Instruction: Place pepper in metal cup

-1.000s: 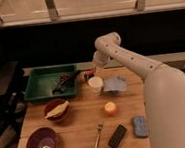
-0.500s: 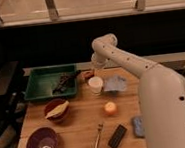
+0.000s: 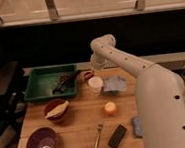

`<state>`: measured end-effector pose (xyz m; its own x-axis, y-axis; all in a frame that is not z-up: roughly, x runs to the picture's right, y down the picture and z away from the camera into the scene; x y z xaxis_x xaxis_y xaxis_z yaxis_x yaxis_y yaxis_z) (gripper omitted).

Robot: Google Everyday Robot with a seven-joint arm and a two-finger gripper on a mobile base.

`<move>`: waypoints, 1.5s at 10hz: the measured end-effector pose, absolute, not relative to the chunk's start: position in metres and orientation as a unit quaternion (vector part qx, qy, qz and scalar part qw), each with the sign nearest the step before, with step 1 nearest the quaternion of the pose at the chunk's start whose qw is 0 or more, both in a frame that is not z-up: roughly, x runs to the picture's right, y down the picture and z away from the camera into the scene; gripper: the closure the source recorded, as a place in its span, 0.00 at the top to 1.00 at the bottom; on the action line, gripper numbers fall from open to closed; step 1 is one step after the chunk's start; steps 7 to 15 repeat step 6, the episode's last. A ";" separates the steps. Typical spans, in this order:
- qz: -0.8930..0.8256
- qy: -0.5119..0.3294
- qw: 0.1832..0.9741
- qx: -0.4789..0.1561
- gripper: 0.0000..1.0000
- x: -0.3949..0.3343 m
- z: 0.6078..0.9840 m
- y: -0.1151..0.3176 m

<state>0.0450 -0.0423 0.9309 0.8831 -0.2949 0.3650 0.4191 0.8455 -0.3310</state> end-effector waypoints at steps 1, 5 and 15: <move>-0.188 -0.151 0.948 -0.205 0.80 0.045 0.931 -0.042; -0.177 -0.157 0.951 -0.199 0.80 0.045 0.931 -0.048; -0.172 -0.157 0.952 -0.197 0.80 0.048 0.930 -0.048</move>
